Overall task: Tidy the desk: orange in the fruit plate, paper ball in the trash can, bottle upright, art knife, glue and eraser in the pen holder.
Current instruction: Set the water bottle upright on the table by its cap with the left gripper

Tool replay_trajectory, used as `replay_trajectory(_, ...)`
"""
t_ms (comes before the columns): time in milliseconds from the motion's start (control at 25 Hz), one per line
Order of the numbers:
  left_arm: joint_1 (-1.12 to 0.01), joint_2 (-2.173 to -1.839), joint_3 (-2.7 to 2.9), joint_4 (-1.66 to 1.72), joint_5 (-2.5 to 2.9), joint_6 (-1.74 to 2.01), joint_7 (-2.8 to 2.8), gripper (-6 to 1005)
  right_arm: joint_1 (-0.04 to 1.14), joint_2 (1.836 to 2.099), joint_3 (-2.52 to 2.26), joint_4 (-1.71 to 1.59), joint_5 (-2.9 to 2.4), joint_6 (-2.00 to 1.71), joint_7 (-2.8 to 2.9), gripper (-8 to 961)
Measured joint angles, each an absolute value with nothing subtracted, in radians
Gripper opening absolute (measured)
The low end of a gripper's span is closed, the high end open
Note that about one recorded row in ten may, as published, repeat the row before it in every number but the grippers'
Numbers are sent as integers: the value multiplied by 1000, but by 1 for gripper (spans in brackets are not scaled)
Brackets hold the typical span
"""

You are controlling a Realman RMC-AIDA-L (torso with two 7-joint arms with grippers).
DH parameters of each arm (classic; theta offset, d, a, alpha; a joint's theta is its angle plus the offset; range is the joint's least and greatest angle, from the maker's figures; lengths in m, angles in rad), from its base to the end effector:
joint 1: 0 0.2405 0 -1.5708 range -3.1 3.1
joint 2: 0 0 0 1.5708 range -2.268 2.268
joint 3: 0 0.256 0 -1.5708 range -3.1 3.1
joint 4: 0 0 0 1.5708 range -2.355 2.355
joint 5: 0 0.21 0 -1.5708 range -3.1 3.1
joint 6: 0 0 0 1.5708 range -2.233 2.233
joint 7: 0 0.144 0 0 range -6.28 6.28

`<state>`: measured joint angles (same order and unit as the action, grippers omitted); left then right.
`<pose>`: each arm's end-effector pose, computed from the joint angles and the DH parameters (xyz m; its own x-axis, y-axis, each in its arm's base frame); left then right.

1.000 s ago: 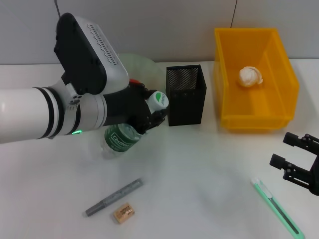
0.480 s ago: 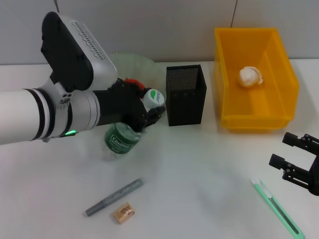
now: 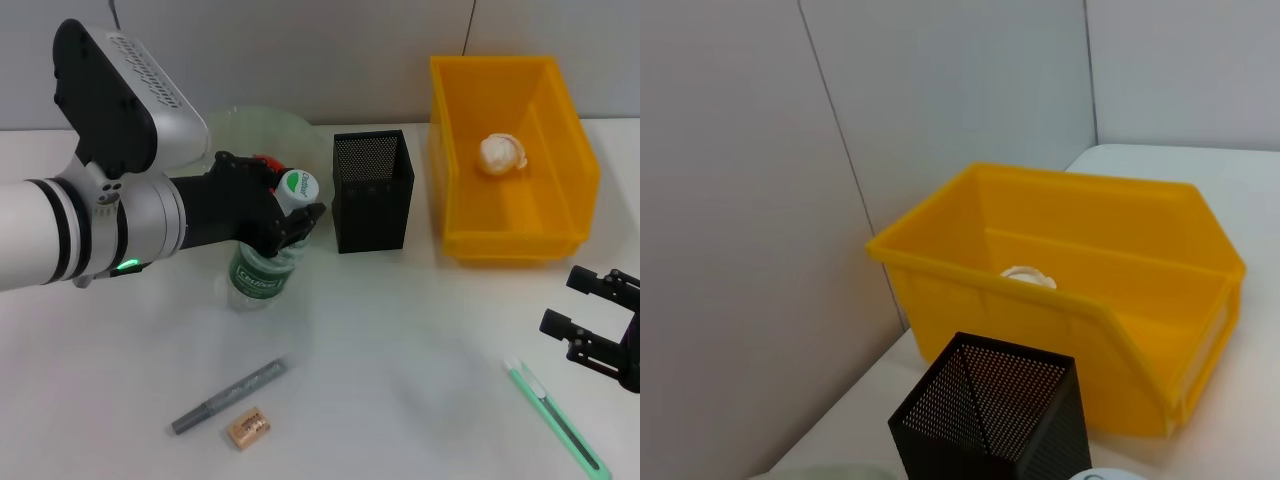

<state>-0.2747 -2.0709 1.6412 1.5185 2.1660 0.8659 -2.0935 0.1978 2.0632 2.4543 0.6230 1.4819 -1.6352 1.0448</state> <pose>-0.1506 0.3464 -0.0173 0.9669 0.1538 0.2038 0.2428 -0.8006 -0.5478 0.3296 0.2480 0.0316 0.7115 -0.1576 -0.6848 -0.5229 -0.7697 -0.3662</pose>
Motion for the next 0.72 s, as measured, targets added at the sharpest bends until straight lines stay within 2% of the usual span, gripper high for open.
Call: replay_trajectory(720, -212, -2071, 1633, 1568, 2162, 864, -2094, 445, 199, 2064, 2454, 624, 1482, -1635, 1045, 689)
